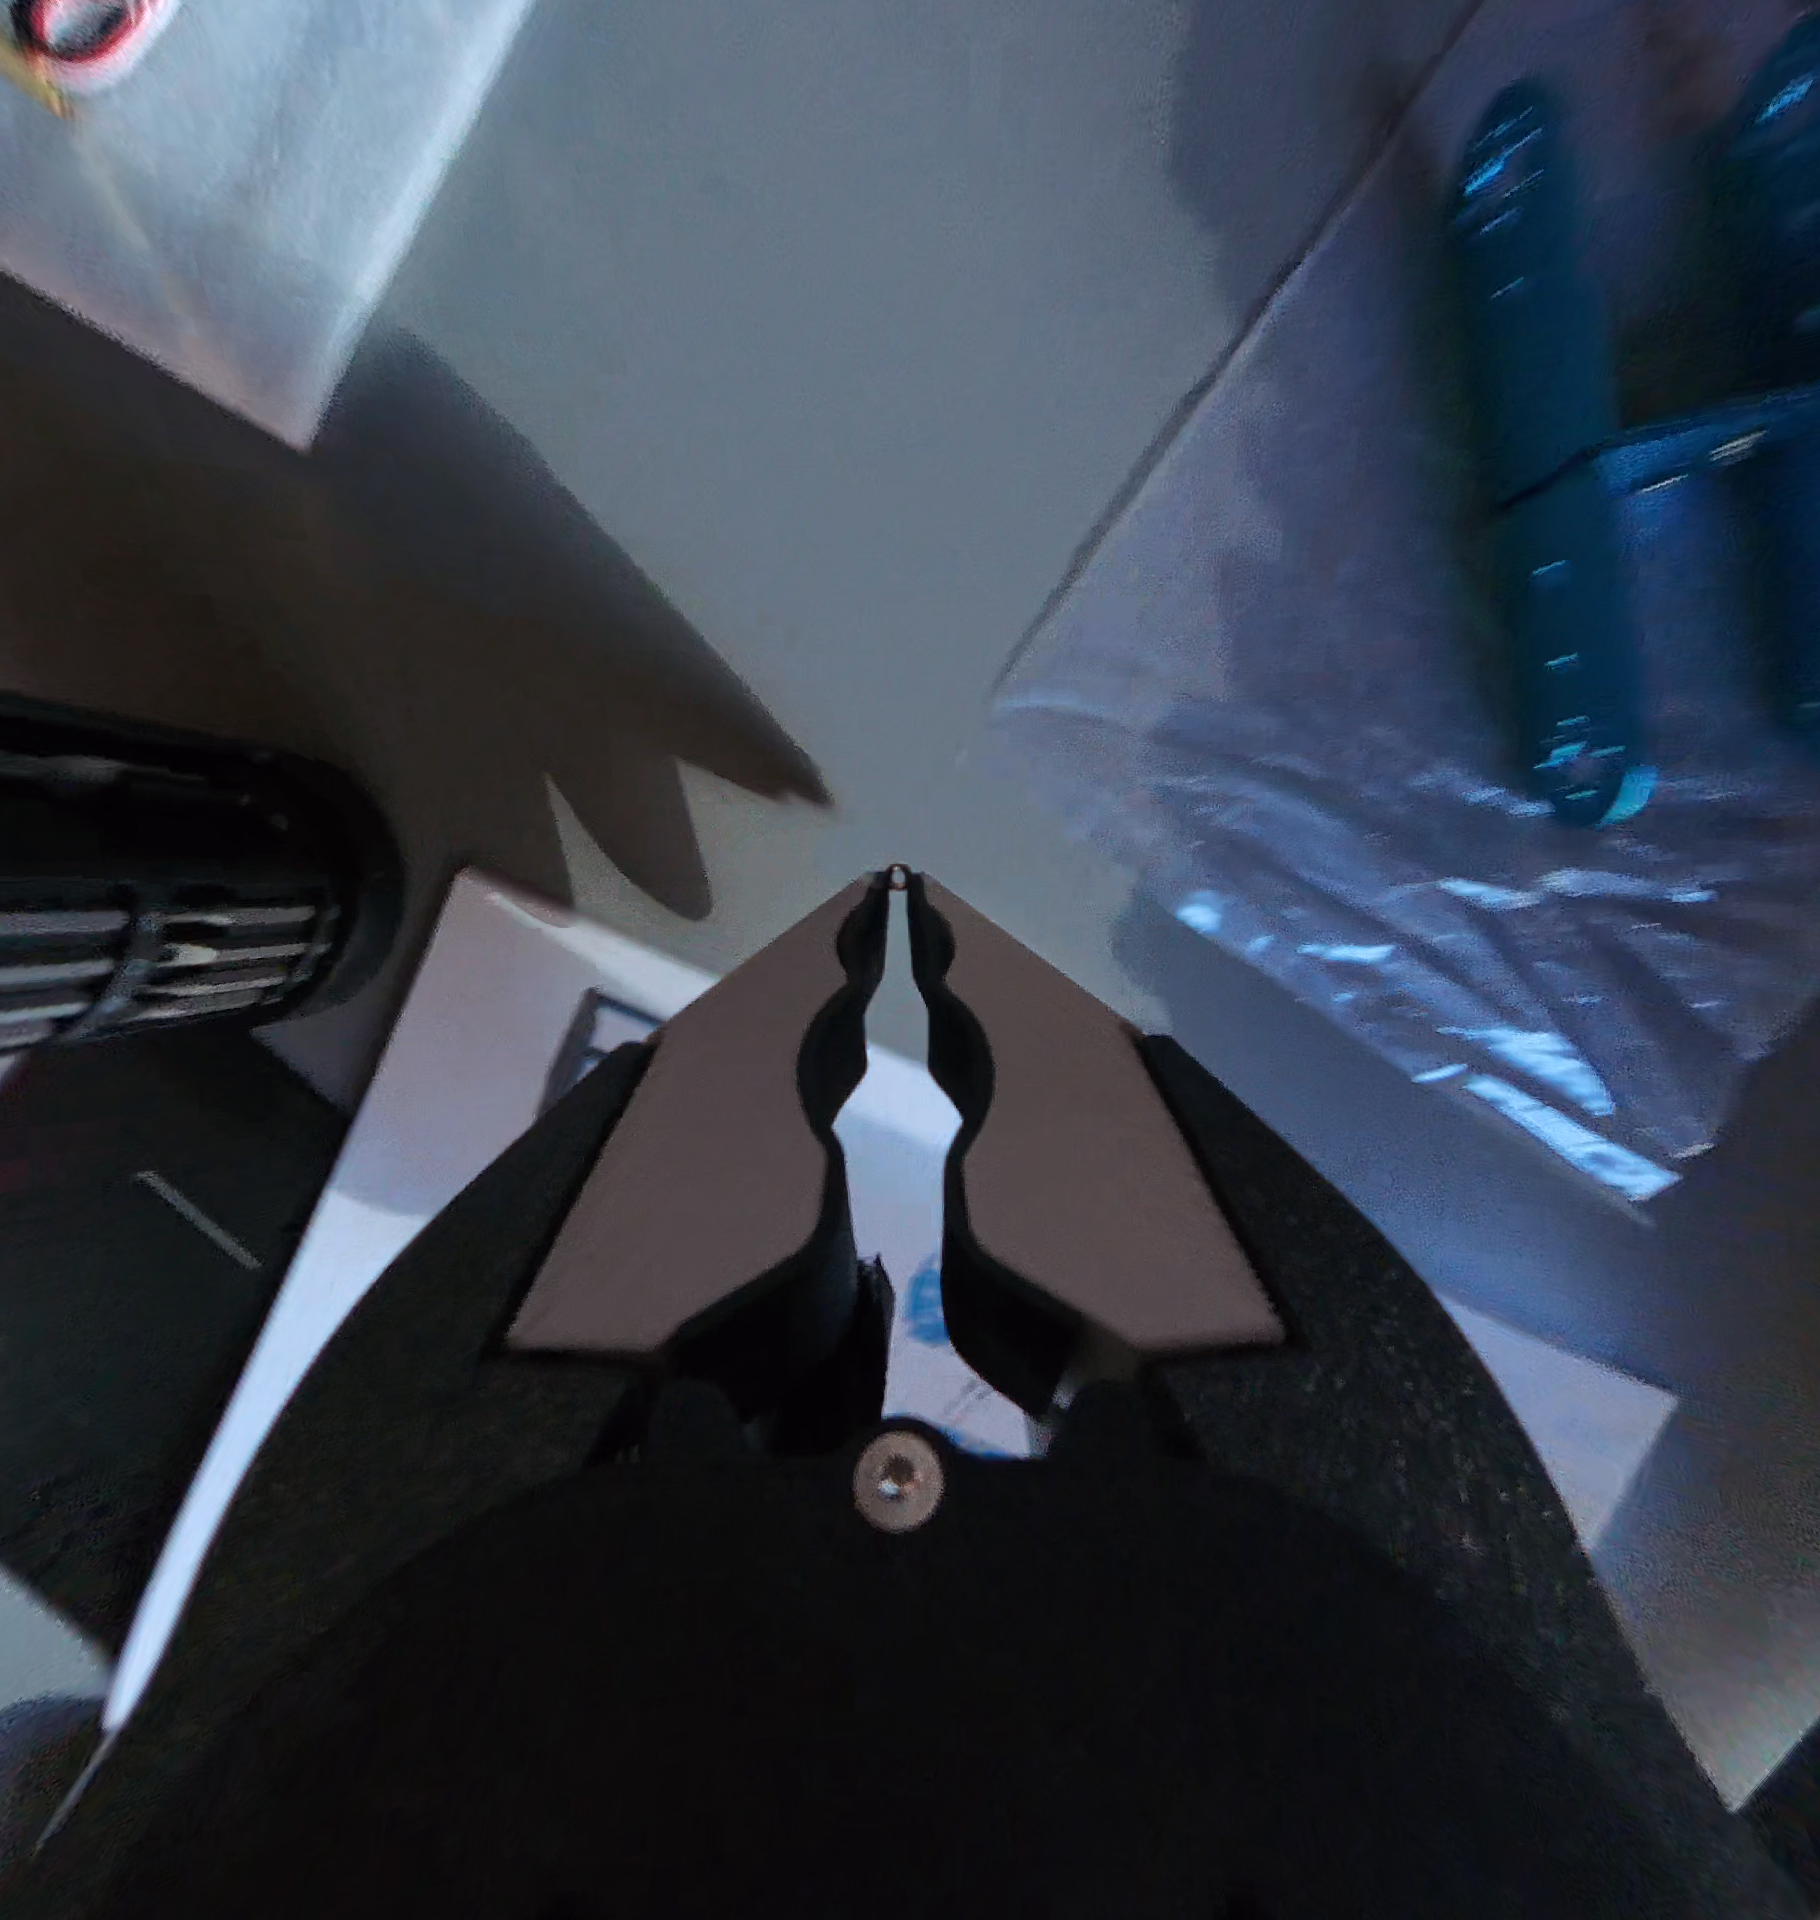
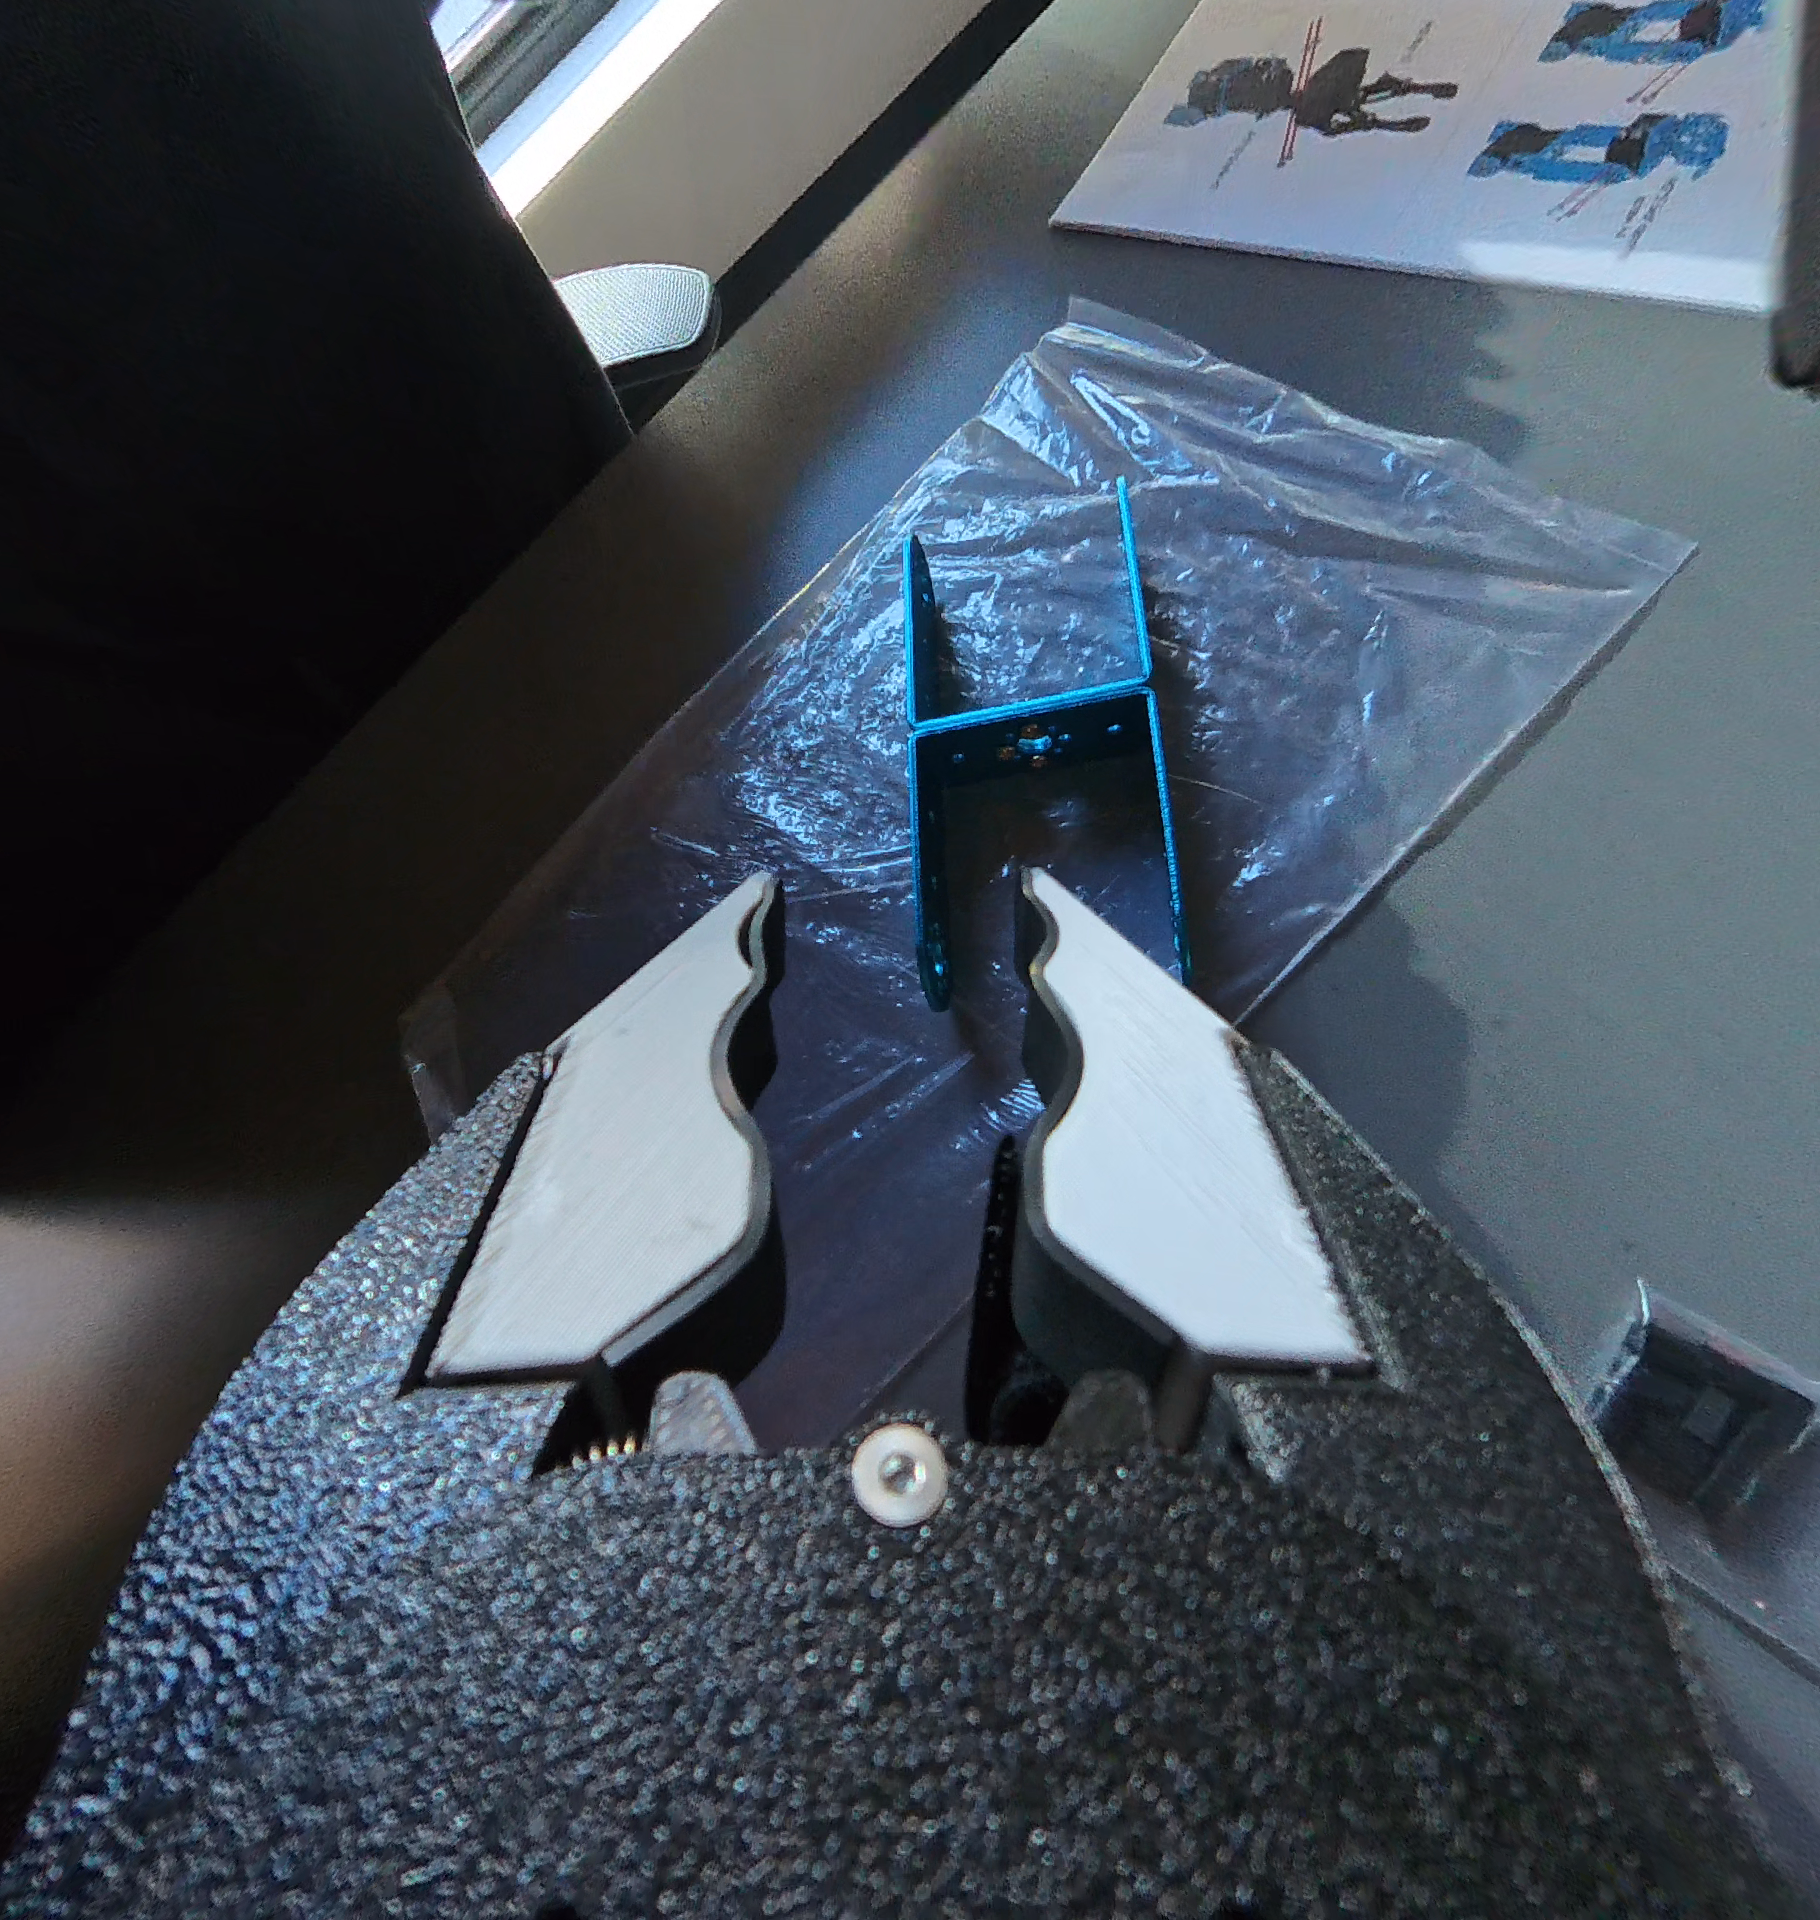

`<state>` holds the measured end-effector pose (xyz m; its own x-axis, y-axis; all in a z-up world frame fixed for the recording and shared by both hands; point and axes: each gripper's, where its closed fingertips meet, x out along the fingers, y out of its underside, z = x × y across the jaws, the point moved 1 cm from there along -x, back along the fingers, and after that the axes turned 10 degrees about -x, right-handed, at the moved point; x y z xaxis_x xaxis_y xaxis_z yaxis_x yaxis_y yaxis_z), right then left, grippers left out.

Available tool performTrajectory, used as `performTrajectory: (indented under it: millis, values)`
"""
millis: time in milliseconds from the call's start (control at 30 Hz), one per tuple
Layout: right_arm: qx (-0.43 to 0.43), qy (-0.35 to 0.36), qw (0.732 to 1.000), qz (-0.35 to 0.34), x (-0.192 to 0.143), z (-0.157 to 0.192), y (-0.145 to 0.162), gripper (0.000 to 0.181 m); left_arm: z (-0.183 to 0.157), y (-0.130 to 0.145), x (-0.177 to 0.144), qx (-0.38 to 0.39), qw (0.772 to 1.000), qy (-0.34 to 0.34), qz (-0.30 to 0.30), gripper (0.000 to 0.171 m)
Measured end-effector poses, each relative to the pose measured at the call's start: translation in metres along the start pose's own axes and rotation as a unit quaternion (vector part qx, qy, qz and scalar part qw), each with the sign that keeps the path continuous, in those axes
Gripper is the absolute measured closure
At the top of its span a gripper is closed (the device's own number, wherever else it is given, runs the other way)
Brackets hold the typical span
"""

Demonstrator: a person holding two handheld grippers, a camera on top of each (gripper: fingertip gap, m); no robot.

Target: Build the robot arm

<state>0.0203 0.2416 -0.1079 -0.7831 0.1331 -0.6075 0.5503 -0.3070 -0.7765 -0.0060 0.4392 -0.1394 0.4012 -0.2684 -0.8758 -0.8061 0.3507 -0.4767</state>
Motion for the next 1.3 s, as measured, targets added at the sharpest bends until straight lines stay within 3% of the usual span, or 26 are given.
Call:
performTrajectory:
  millis: [133,300,400,500,600,700,900,1100,1200,1300]
  values:
    - [-0.003,0.004,1.0,0.002,0.0,0.001,-0.003,0.138,-0.058,-0.009,-0.021,-0.007,0.993,0.033,-0.116,0.171]
    - [-0.012,0.025,0.999,0.023,0.007,-0.001,-0.007,0.138,-0.107,0.026,-0.015,0.0,0.993,-0.016,-0.114,0.171]
    - [-0.018,0.043,0.999,0.022,0.008,-0.004,-0.015,0.138,-0.103,0.042,-0.018,-0.032,0.991,-0.076,-0.106,0.169]
    - [-0.03,0.077,0.996,0.022,0.006,-0.012,-0.026,0.139,-0.099,0.043,-0.018,-0.053,0.988,-0.093,-0.115,0.153]
    - [-0.039,0.102,0.994,0.027,0.007,-0.024,-0.037,0.141,-0.094,0.03,-0.013,-0.067,0.986,-0.086,-0.126,0.154]
    - [-0.04,0.095,0.994,0.024,0.012,-0.025,-0.043,0.141,-0.083,0.031,0.0,-0.058,0.989,-0.1,-0.095,0.156]
    - [-0.055,0.09,0.993,0.053,0.018,-0.017,-0.033,0.144,-0.074,0.029,0.004,-0.058,0.991,-0.091,-0.085,0.16]
    - [-0.026,0.089,0.996,0.018,0.017,-0.025,-0.036,0.145,-0.076,0.031,0.004,-0.049,0.991,-0.09,-0.081,0.168]
    - [-0.007,0.113,0.993,-0.02,0.011,-0.039,-0.046,0.141,-0.082,0.023,-0.01,-0.046,0.984,-0.086,-0.146,0.171]
    - [-0.097,0.219,0.97,-0.033,0.009,-0.056,-0.065,0.14,-0.092,-0.005,-0.042,-0.124,0.947,-0.046,-0.291,0.171]
